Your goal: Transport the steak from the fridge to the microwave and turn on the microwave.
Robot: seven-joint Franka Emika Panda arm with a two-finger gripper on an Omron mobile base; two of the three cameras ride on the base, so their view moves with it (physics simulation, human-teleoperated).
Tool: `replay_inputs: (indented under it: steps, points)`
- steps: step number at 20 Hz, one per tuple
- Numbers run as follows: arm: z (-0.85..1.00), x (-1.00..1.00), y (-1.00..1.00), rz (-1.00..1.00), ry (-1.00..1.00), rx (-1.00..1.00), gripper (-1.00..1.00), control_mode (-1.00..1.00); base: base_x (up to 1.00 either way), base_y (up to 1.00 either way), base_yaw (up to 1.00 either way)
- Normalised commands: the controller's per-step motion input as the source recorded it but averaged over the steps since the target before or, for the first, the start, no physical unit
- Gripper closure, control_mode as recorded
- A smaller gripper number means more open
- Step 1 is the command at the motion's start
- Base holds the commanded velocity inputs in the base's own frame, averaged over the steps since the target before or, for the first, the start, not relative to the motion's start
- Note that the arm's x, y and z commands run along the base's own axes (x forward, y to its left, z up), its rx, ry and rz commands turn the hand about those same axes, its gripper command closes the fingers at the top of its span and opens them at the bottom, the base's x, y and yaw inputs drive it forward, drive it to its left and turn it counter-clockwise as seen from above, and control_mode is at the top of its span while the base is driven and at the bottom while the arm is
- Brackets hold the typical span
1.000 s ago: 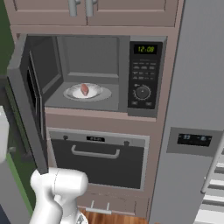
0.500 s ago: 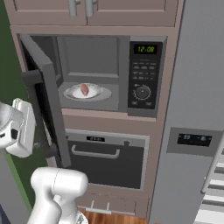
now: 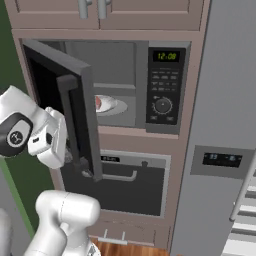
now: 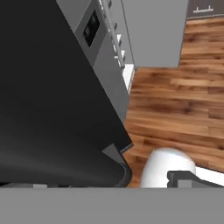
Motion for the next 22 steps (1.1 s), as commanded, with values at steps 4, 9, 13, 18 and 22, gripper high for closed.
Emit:
replay_inputs:
  steps: [4, 9, 13, 18, 22]
  points:
    - [0.02, 0.38, -0.47, 0.00, 0.12, 0.00, -1.00, -1.00, 0.00, 0.00, 0.00]
    - [0.02, 0.42, -0.43, 0.00, 0.11, 0.00, -1.00, -1.00, 0.00, 0.00, 0.00]
    - [0.02, 0.43, -0.38, 0.00, 0.10, 0.00, -1.00, -1.00, 0.00, 0.00, 0.00]
    - [0.00, 0.38, -0.29, 0.00, 0.03, 0.00, -1.00, -1.00, 0.00, 0.00, 0.00]
    - [-0.04, 0.37, -0.32, 0.06, 0.00, 0.00, -1.00, -1.00, 0.00, 0.00, 0.00]
